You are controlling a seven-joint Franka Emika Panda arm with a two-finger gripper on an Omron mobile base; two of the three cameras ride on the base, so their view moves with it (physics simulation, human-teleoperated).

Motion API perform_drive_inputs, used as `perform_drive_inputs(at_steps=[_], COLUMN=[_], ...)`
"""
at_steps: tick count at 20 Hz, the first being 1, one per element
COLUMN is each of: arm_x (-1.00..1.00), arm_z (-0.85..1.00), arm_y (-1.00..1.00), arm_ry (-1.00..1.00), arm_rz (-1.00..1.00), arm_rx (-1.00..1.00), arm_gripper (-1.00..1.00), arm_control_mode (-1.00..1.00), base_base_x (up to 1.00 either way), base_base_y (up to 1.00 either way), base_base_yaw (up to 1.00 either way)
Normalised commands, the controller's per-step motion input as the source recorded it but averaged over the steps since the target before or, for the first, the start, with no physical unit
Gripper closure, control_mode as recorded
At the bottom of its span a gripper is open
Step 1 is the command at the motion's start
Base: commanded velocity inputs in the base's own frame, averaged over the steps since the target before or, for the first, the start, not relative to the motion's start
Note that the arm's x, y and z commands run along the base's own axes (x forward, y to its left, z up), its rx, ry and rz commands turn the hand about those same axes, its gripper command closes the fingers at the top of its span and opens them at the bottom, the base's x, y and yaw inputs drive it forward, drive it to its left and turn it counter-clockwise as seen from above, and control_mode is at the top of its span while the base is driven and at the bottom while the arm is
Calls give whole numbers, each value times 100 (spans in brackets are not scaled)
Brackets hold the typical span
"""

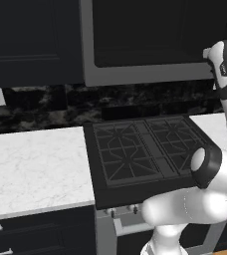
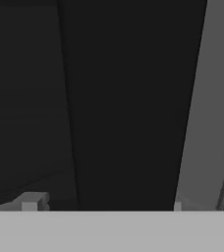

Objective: Open the microwave, place the bowl with waffle inside the microwave, then close the microwave door and turn it on.

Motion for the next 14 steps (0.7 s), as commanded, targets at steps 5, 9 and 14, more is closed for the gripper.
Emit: perform_drive_inputs(at_steps=[5, 9, 14], arm_x=[38, 14, 9], arm_z=[-54, -45, -8], arm_y=[74, 100, 100], arm_ry=[3, 1, 6], arm_rz=[9, 12, 13], arm_rx=[0, 0, 0], arm_gripper=[100, 100, 100], arm_control_mode=[-100, -100, -100], base_base_x=[0, 0, 0], base_base_y=[0, 0, 0], base_base_yaw=[0, 0, 0])
